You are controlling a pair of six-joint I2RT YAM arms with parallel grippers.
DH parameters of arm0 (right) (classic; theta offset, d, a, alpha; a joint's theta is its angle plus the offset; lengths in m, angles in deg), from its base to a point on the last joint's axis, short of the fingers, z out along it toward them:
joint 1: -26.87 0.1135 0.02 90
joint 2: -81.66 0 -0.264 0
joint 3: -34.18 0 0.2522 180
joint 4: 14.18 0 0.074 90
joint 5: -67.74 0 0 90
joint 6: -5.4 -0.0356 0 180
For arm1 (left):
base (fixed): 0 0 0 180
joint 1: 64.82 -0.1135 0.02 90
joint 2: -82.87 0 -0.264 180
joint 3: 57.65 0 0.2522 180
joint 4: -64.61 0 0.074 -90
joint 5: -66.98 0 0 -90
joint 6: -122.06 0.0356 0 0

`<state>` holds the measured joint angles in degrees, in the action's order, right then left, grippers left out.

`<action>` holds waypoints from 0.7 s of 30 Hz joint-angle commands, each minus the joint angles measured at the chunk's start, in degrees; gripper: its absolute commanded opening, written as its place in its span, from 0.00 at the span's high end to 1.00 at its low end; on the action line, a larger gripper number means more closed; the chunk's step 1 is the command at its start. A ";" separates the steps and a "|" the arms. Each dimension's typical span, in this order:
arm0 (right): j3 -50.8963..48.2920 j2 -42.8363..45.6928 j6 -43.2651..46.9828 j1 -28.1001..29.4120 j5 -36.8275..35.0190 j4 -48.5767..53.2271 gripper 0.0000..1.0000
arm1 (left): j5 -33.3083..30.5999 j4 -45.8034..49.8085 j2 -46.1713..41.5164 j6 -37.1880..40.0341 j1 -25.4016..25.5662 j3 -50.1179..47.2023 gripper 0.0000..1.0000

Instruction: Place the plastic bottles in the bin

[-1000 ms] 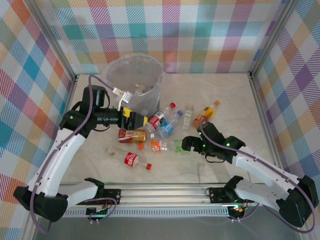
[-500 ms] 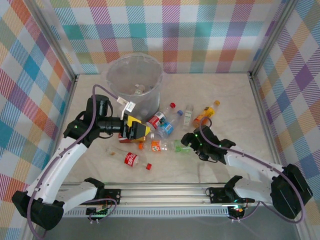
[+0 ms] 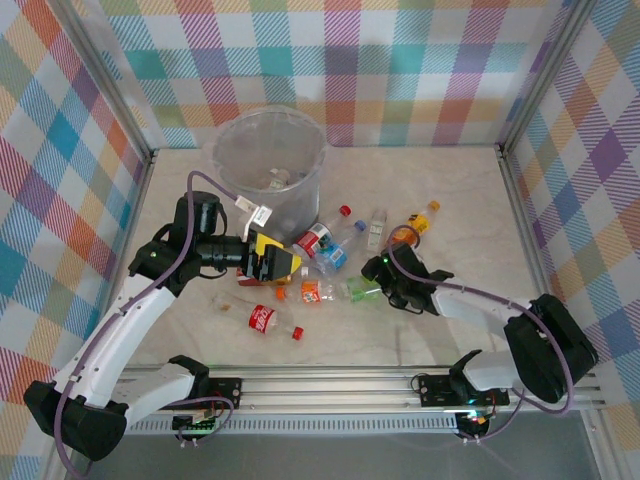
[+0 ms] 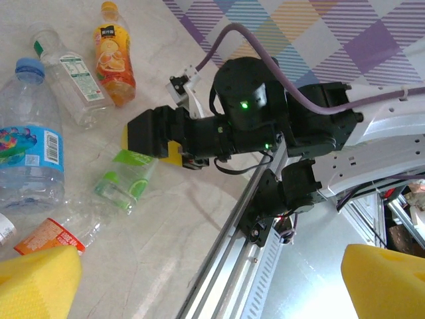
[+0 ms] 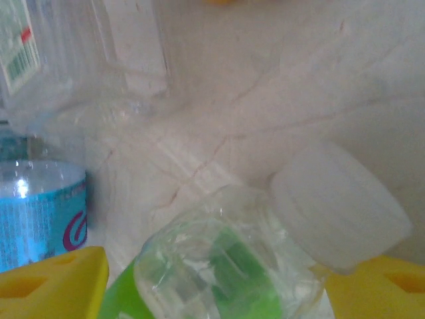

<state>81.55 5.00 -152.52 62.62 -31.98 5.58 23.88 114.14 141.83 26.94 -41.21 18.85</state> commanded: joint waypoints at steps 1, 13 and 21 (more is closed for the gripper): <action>3.55 -2.82 2.68 -0.83 -1.12 -1.92 0.19 | -0.11 -0.62 -0.79 0.29 0.81 -0.68 0.00; 9.57 -10.81 9.83 -1.18 -0.87 -2.69 0.30 | -0.49 -0.33 0.13 0.29 0.99 -0.93 0.00; 10.77 -12.83 12.08 -1.29 -0.17 -1.67 0.35 | -0.76 0.00 0.62 0.47 1.33 -0.83 0.00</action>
<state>90.82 -6.43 -143.17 61.63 -32.28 3.37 22.92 114.18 142.27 26.94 -40.75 18.53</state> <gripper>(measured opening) 0.651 0.997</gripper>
